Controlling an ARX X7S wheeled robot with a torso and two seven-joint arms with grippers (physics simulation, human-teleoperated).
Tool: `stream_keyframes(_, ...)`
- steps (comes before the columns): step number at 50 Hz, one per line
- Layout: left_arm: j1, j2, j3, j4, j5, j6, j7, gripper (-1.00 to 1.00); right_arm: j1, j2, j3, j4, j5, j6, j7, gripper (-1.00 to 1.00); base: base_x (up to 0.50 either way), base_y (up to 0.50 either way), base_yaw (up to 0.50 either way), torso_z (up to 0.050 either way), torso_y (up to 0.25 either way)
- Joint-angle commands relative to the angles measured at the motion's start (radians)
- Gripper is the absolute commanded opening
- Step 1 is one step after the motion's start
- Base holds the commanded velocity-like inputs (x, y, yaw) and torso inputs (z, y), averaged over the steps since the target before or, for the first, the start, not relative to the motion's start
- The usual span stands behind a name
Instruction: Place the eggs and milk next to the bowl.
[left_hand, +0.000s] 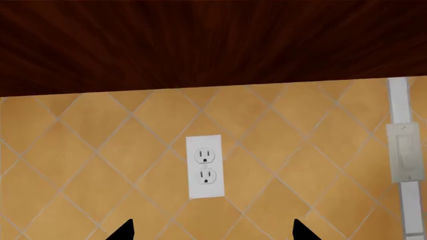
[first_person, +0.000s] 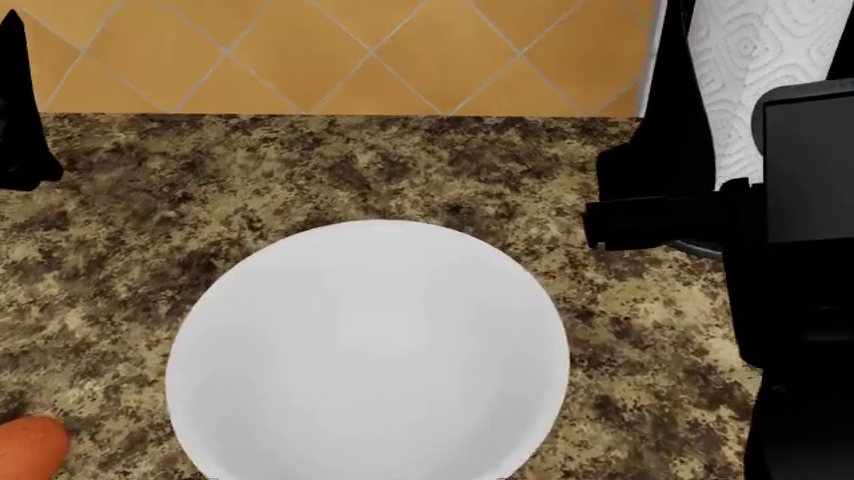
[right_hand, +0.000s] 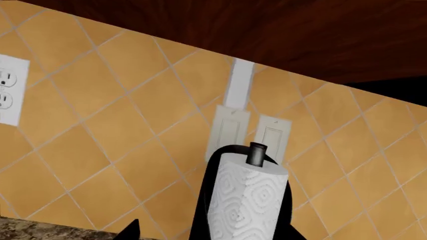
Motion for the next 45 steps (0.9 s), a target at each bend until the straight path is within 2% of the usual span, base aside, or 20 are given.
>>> stream_keyframes(1,0.010,-0.003,-0.010,0.006,-0.007,0.006,-0.002,1.00,0.006,0.001,-0.011,-0.005,0.003,0.009,0.003,1.00,0.36,0.00,0.00,0.000,0.000)
stream_keyframes(14,0.019,-0.009,-0.013,0.010,-0.015,0.002,-0.005,1.00,0.003,0.004,-0.024,-0.006,0.005,0.006,0.002,1.00,0.08,0.00,0.00,0.000,0.001)
stream_keyframes(28,0.000,-0.032,-0.025,0.035,-0.049,-0.110,-0.040,1.00,0.007,0.002,-0.024,-0.009,0.014,0.024,0.004,1.00,0.00,0.00,0.00,0.000,0.000)
stream_keyframes(35,-0.031,-0.063,-0.044,0.061,-0.101,-0.240,-0.059,1.00,0.011,0.004,-0.028,-0.009,0.021,0.034,0.001,1.00,0.00,0.00,0.00,0.000,0.000)
stream_keyframes(45,-0.089,-0.126,-0.105,0.111,-0.241,-0.547,-0.084,1.00,0.006,0.008,-0.024,-0.008,0.027,0.033,-0.003,1.00,0.00,0.00,0.00,0.000,0.000)
